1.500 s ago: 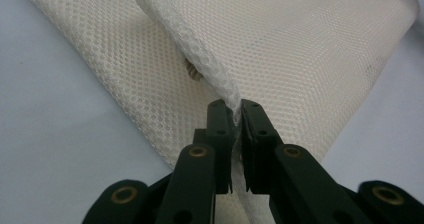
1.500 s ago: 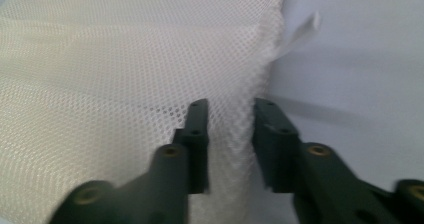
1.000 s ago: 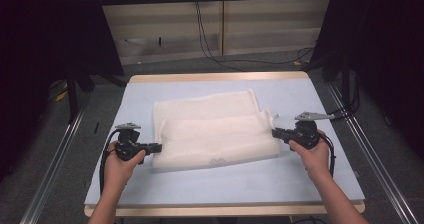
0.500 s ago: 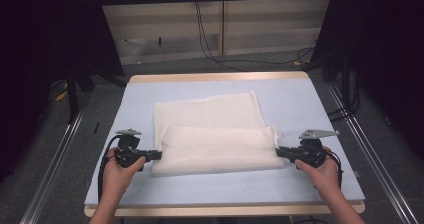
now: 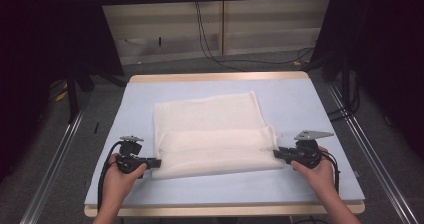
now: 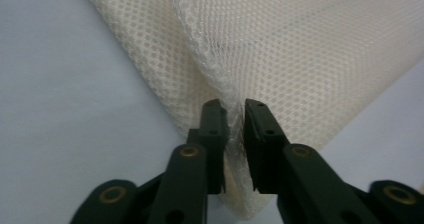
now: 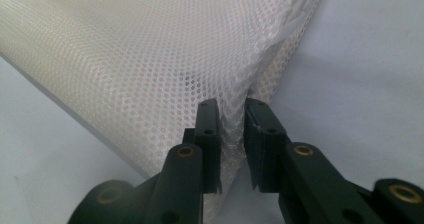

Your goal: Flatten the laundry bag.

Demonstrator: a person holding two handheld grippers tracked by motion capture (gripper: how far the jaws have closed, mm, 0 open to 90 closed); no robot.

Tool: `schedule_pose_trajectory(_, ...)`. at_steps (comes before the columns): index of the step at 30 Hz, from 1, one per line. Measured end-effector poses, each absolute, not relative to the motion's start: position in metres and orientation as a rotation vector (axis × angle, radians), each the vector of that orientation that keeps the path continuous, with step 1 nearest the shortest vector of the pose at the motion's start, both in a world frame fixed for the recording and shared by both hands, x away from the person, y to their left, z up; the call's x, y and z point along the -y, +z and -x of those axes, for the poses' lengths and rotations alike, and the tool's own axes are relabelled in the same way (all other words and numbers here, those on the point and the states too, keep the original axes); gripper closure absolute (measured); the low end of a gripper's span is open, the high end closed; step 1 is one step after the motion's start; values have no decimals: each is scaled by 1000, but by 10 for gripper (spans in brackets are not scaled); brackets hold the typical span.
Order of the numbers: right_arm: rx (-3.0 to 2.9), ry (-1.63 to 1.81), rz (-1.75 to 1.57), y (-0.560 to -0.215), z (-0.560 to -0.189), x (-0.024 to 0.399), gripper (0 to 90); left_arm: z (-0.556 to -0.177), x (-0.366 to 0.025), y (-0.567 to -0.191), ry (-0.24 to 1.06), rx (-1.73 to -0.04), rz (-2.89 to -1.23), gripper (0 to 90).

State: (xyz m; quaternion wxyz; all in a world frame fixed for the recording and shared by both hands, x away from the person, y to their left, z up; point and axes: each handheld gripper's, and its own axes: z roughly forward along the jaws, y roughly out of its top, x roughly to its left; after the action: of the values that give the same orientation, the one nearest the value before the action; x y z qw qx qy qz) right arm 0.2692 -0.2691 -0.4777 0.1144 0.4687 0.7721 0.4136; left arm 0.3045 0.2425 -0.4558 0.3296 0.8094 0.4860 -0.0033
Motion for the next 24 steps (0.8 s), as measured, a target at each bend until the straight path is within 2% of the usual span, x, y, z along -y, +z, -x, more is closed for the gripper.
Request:
schedule_pose_trajectory(3,-2265,1195,-1370,-478,-269,268,706,-304,-241,-456,35,-1276,-2143,723)
schedule_pose_trajectory(5,-2259,1191,-1363,-478,-269,268,686,-304,-241,-456,94,-1285,-2149,631)
schedule_pose_trajectory(6,-2254,1186,-1371,-478,-268,268,670,-304,-242,-456,83,-1289,-2152,585)
schedule_pose_trajectory(8,-2251,1180,-1372,-478,-268,268,653,-303,-242,-458,78,-1306,-2149,564)
schedule_pose_trajectory(12,-2262,1170,-1365,-478,-265,268,633,-302,-244,-461,72,-1349,-2130,464)
schedule_pose_trajectory(19,-2308,1154,-1368,-481,-263,267,640,-299,-242,-463,79,-1357,-2099,409)
schedule_pose_trajectory(24,-2325,1142,-1365,-482,-263,263,705,-294,-235,-463,159,-1345,-2143,419)
